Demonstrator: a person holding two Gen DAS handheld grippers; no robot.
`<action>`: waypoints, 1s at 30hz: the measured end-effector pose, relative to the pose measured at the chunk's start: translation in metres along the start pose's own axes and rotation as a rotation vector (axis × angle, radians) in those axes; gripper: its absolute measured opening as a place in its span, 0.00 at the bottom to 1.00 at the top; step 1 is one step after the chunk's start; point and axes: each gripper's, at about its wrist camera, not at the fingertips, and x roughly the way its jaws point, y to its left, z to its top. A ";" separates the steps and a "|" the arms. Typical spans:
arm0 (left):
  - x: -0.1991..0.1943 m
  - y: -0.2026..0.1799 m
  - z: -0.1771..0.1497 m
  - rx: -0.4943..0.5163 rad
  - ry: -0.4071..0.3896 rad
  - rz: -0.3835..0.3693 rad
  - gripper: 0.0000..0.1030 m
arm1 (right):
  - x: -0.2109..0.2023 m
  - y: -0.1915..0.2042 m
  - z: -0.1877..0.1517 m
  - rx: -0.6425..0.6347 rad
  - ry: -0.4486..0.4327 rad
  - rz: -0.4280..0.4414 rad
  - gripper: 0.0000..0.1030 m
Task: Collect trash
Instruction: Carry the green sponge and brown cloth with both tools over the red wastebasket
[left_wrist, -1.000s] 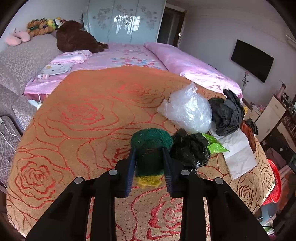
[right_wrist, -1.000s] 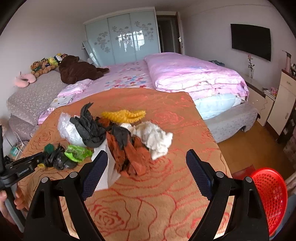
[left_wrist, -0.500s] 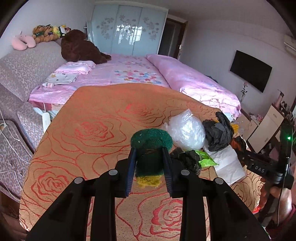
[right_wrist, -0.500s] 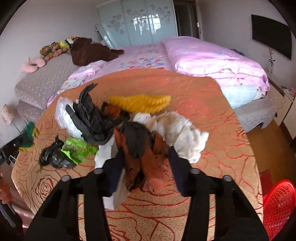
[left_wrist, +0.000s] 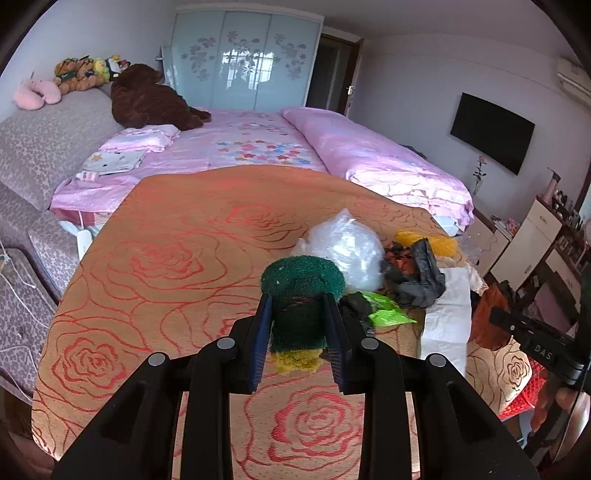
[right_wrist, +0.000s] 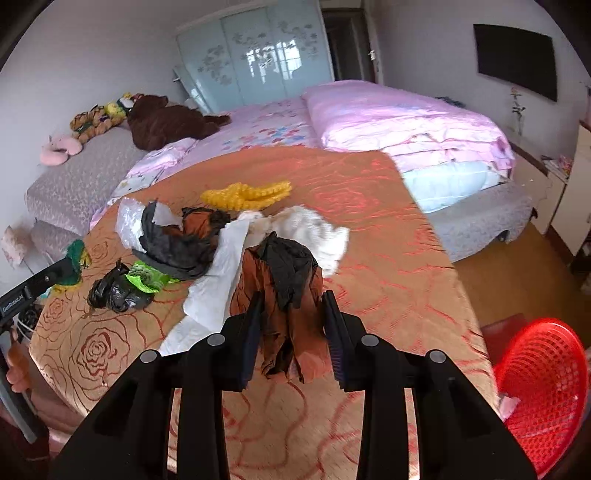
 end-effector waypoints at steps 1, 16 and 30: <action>-0.001 -0.003 0.000 0.006 -0.001 -0.004 0.26 | -0.003 -0.002 -0.001 0.003 -0.007 -0.008 0.31; -0.006 -0.060 -0.010 0.098 -0.001 -0.074 0.26 | -0.052 -0.034 -0.003 0.069 -0.113 -0.082 0.31; -0.001 -0.119 -0.007 0.190 -0.004 -0.153 0.26 | -0.089 -0.059 -0.002 0.121 -0.172 -0.147 0.31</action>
